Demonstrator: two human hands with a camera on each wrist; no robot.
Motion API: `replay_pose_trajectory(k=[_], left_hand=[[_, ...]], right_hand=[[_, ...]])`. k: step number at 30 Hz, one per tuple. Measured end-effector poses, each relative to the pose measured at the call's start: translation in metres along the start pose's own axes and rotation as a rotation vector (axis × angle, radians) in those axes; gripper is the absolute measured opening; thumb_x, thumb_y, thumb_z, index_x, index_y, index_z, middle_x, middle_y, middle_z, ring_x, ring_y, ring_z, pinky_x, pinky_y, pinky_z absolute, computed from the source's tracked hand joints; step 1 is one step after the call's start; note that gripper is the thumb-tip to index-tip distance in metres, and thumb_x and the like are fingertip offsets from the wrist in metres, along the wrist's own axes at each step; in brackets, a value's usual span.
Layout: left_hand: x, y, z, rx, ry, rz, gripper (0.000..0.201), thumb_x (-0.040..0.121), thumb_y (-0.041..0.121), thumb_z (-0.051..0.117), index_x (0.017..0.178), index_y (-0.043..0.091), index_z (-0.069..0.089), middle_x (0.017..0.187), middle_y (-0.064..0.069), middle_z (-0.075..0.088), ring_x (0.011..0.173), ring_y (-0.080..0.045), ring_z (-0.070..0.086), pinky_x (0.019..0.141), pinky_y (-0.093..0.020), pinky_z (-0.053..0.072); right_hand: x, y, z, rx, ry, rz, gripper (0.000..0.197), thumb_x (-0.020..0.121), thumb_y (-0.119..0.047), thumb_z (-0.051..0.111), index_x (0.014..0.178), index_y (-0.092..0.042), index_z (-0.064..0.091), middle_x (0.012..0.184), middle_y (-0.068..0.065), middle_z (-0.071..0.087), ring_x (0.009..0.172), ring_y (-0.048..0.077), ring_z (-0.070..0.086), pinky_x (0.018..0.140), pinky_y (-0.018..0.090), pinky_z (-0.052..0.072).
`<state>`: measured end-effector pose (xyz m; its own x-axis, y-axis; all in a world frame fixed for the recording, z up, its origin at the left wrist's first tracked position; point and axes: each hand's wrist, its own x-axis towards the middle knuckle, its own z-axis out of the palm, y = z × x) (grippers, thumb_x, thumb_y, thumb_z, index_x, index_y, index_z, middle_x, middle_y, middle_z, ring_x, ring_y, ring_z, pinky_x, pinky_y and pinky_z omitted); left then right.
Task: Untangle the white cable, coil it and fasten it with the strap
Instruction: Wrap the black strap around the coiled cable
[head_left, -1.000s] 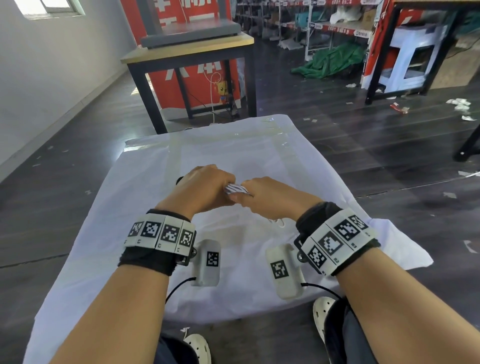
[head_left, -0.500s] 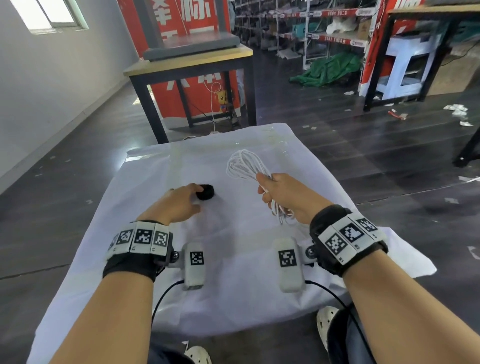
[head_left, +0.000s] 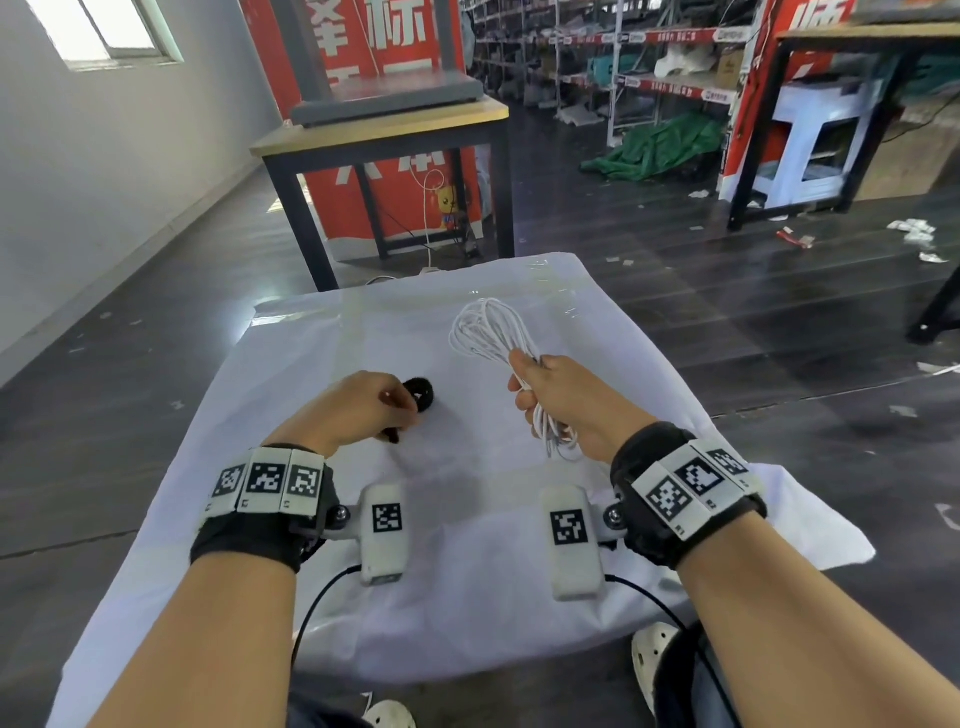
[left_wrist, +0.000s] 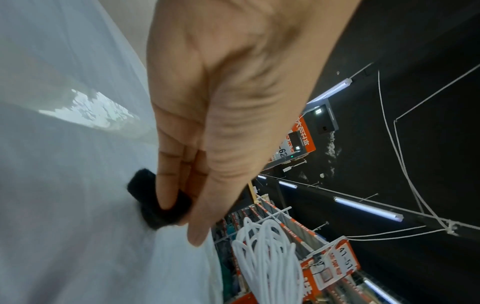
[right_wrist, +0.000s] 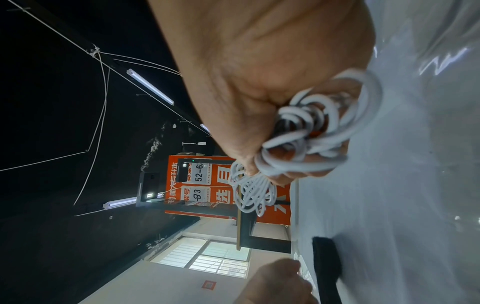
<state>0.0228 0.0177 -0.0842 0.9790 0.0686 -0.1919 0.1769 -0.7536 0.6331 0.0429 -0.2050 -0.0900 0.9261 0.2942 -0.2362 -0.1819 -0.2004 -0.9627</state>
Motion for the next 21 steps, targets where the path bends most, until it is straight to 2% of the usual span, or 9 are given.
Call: replay_pose_trajectory(k=[2,5,7,11,15,16,18,19,21], left_hand=[[-0.005,0.011,0.001,-0.143,-0.040,0.053,0.009,0.086,0.010,0.069,0.094,0.011,0.067,0.092,-0.004,0.068,0.074,-0.016,0.066,0.078,-0.024,0.050],[-0.010,0.025,0.001,-0.278,-0.053,0.147,0.014,0.084,0.005,0.070,0.091,0.017,0.068,0.084,0.001,0.063,0.074,-0.009,0.058,0.074,-0.015,0.047],[-0.014,0.032,-0.001,-0.337,-0.044,0.200,0.018,0.084,0.000,0.068,0.091,0.017,0.067,0.076,0.003,0.057,0.070,-0.007,0.052,0.071,-0.015,0.045],[-0.022,0.041,-0.005,-0.474,-0.105,0.270,0.033,0.082,-0.017,0.054,0.084,0.016,0.059,0.077,0.002,0.046,0.069,-0.008,0.045,0.066,-0.016,0.042],[-0.028,0.049,-0.003,-0.597,-0.148,0.313,0.041,0.078,-0.026,0.040,0.073,0.014,0.047,0.079,-0.003,0.044,0.073,-0.011,0.043,0.072,-0.023,0.037],[-0.028,0.051,-0.002,-0.616,-0.149,0.320,0.041,0.077,-0.026,0.038,0.072,0.014,0.045,0.079,-0.003,0.045,0.073,-0.011,0.045,0.072,-0.022,0.038],[-0.027,0.053,0.001,-0.645,-0.130,0.333,0.039,0.078,-0.025,0.038,0.072,0.013,0.045,0.080,-0.003,0.048,0.075,-0.011,0.049,0.075,-0.022,0.041],[-0.024,0.053,0.003,-0.655,-0.101,0.337,0.038,0.079,-0.024,0.040,0.073,0.012,0.048,0.081,-0.002,0.051,0.078,-0.011,0.051,0.078,-0.023,0.043],[-0.020,0.051,0.005,-0.647,-0.019,0.341,0.035,0.081,-0.022,0.044,0.077,0.012,0.053,0.086,-0.003,0.058,0.084,-0.012,0.057,0.083,-0.023,0.047]], right_hand=[[-0.001,0.000,0.000,0.040,0.003,-0.003,0.036,0.100,-0.042,0.040,0.081,-0.013,0.051,0.060,-0.002,0.046,0.050,0.013,0.038,0.053,0.029,0.034],[-0.002,-0.003,0.000,0.132,0.009,-0.017,0.035,0.101,-0.040,0.039,0.080,-0.013,0.049,0.059,-0.003,0.045,0.048,0.011,0.037,0.052,0.027,0.034],[-0.002,-0.005,-0.001,0.176,0.020,-0.034,0.036,0.101,-0.041,0.038,0.080,-0.014,0.049,0.063,-0.001,0.047,0.047,0.011,0.038,0.053,0.027,0.034],[-0.003,-0.007,0.000,0.215,0.056,-0.036,0.038,0.100,-0.043,0.041,0.082,-0.012,0.053,0.081,0.003,0.061,0.043,0.011,0.042,0.054,0.030,0.034],[-0.008,-0.011,0.002,0.312,-0.008,-0.023,0.036,0.100,-0.043,0.041,0.099,-0.009,0.054,0.107,0.002,0.072,0.039,0.007,0.037,0.047,0.026,0.031],[-0.009,-0.012,0.002,0.326,-0.025,-0.019,0.037,0.100,-0.042,0.042,0.102,-0.008,0.054,0.105,0.002,0.073,0.040,0.007,0.036,0.044,0.024,0.032],[-0.012,-0.013,0.004,0.361,-0.072,0.007,0.036,0.099,-0.042,0.044,0.098,-0.008,0.056,0.075,0.004,0.069,0.042,0.009,0.033,0.039,0.020,0.033],[-0.014,-0.013,0.005,0.377,-0.098,0.027,0.035,0.099,-0.042,0.045,0.094,-0.009,0.055,0.057,0.003,0.058,0.041,0.010,0.032,0.037,0.020,0.033],[-0.017,-0.015,0.007,0.389,-0.132,0.048,0.033,0.099,-0.041,0.044,0.095,-0.009,0.052,0.045,-0.002,0.047,0.039,0.010,0.032,0.037,0.019,0.034]])
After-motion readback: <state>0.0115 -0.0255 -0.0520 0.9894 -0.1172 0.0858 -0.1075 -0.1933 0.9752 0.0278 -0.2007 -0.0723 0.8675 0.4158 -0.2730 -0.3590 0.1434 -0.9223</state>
